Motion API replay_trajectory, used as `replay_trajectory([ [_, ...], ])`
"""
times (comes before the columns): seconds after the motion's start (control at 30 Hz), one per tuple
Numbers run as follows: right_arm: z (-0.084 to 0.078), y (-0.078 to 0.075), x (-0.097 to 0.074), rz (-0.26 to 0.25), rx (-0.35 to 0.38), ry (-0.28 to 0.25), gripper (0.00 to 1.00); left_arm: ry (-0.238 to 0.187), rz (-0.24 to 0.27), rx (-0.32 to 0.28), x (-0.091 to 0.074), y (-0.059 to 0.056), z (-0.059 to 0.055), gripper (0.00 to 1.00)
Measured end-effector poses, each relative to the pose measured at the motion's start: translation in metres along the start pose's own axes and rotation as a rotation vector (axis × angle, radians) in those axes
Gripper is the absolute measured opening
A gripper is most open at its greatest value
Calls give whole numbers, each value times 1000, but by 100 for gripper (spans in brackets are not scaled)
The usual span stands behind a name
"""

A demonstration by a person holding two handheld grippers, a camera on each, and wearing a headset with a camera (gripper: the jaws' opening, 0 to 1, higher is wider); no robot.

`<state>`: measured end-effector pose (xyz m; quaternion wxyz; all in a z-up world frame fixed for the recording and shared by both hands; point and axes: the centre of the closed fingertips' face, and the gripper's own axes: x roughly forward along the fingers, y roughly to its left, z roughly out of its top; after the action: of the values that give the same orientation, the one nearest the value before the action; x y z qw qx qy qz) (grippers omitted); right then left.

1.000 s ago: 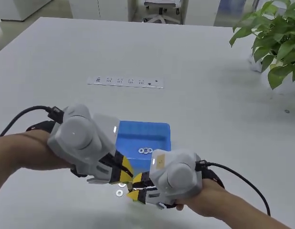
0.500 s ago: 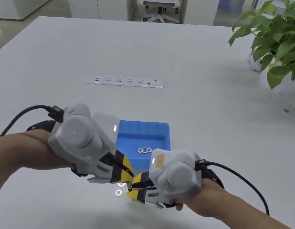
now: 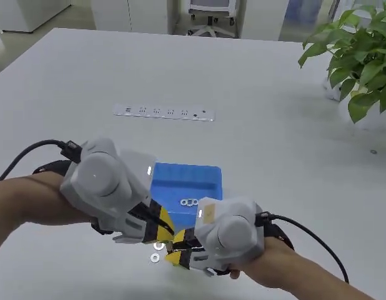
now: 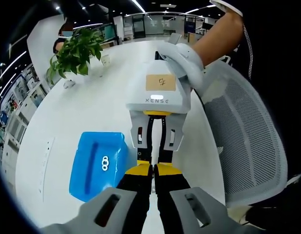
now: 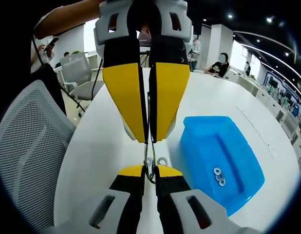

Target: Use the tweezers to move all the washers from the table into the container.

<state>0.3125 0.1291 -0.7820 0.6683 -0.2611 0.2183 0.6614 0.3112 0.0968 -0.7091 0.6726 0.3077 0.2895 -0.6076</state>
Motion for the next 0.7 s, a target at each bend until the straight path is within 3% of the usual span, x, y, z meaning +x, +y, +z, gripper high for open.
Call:
replay_trajectory([
  [0.7,19,-11,-19,-36,-44,8,9,-4,36,35,-20,7,19,5],
])
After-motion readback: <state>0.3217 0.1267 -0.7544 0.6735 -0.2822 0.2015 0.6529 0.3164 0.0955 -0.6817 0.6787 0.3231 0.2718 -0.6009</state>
